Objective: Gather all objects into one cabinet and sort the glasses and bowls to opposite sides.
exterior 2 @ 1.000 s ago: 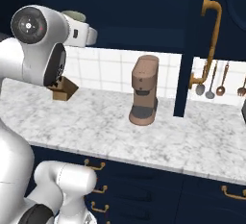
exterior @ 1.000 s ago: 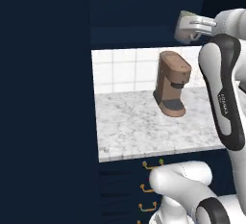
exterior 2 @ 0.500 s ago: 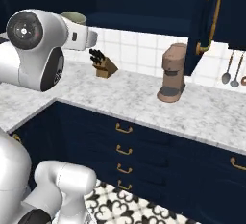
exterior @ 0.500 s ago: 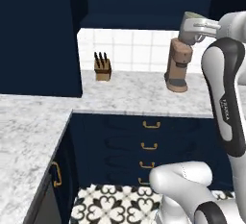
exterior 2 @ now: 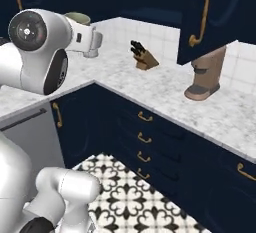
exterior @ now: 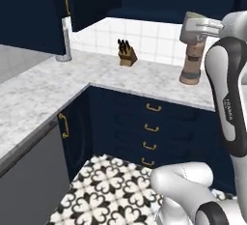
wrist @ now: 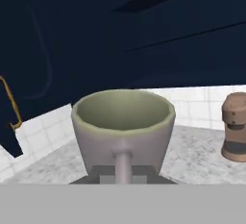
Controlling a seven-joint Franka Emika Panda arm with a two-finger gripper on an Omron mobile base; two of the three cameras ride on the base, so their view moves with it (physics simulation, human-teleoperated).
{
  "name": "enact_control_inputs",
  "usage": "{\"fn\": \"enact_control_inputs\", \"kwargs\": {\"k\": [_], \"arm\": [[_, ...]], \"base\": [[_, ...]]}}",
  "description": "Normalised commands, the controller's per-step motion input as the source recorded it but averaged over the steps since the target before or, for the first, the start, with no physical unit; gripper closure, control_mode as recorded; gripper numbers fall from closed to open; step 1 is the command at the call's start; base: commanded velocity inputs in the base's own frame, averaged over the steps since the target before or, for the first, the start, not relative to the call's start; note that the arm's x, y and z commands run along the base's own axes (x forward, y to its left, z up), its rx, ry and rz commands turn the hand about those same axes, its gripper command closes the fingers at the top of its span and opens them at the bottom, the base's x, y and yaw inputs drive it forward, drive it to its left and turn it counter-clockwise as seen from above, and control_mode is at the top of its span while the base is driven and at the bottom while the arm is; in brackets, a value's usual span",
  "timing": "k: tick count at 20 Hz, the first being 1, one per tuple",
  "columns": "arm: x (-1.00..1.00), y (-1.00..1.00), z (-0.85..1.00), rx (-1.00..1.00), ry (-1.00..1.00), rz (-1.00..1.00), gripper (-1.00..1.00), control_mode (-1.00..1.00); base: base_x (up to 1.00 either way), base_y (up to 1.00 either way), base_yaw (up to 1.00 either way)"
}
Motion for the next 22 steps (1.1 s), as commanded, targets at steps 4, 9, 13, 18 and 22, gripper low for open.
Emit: {"fn": "enact_control_inputs", "kwargs": {"k": [4, 9, 13, 18, 22], "arm": [[0.00, 0.00, 0.00, 0.00, 0.00, 0.00, 1.00, 1.00], [0.00, 0.00, 0.00, 0.00, 0.00, 0.00, 1.00, 1.00], [0.00, 0.00, 0.00, 0.00, 0.00, 0.00, 1.00, 1.00], [0.00, 0.00, 0.00, 0.00, 0.00, 0.00, 1.00, 1.00], [0.00, 0.00, 0.00, 0.00, 0.00, 0.00, 1.00, 1.00]], "base": [[-0.85, -0.07, 0.56], [-0.82, 0.36, 0.54], [-0.84, 0.59, 0.48], [-0.50, 0.54, 0.48], [0.00, -0.12, 0.57]]}}
